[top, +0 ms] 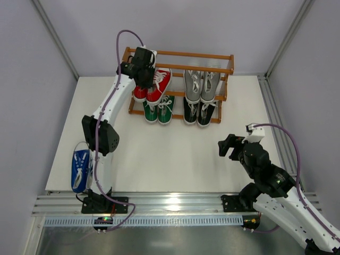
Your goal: Place and organize the shoes onto the shoe shelf
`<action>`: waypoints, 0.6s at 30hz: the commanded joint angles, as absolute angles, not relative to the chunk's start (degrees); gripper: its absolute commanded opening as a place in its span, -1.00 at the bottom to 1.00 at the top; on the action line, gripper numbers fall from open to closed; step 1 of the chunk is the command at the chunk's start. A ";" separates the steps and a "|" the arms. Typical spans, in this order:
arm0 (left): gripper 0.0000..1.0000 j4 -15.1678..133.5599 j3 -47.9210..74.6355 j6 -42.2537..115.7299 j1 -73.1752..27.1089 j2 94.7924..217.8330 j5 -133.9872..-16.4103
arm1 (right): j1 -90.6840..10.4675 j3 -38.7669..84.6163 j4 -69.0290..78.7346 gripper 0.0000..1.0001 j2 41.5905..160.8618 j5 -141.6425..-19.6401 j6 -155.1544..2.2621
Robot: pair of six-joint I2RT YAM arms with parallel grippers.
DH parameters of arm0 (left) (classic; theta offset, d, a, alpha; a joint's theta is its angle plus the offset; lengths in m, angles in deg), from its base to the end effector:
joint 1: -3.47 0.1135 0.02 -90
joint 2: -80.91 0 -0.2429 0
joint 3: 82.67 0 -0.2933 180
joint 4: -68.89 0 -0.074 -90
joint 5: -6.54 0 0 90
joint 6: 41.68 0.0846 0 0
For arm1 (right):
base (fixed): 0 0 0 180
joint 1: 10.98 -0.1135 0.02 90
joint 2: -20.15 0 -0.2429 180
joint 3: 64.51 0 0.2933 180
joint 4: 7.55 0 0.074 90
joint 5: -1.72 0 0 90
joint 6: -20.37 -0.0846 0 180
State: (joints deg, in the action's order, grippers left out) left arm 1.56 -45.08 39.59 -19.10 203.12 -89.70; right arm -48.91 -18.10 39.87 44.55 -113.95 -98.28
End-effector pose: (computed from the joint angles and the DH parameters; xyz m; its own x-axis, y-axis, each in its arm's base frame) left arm 0.4951 -0.1958 0.3044 -0.7165 0.1344 -0.6845 0.2069 0.9781 -0.0245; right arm 0.1854 0.0980 0.2593 -0.4147 0.2247 -0.8818 -0.0531 0.9614 0.2700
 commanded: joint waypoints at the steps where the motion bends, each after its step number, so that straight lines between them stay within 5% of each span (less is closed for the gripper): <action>1: -0.99 4.53 -48.33 39.53 -18.51 201.58 -89.96 | -49.30 -17.02 38.54 0.78 44.93 -115.35 -97.58; 18: -1.00 23.07 -41.83 36.01 -18.51 194.64 -92.43 | -49.30 -16.68 38.97 0.76 45.11 -115.35 -97.67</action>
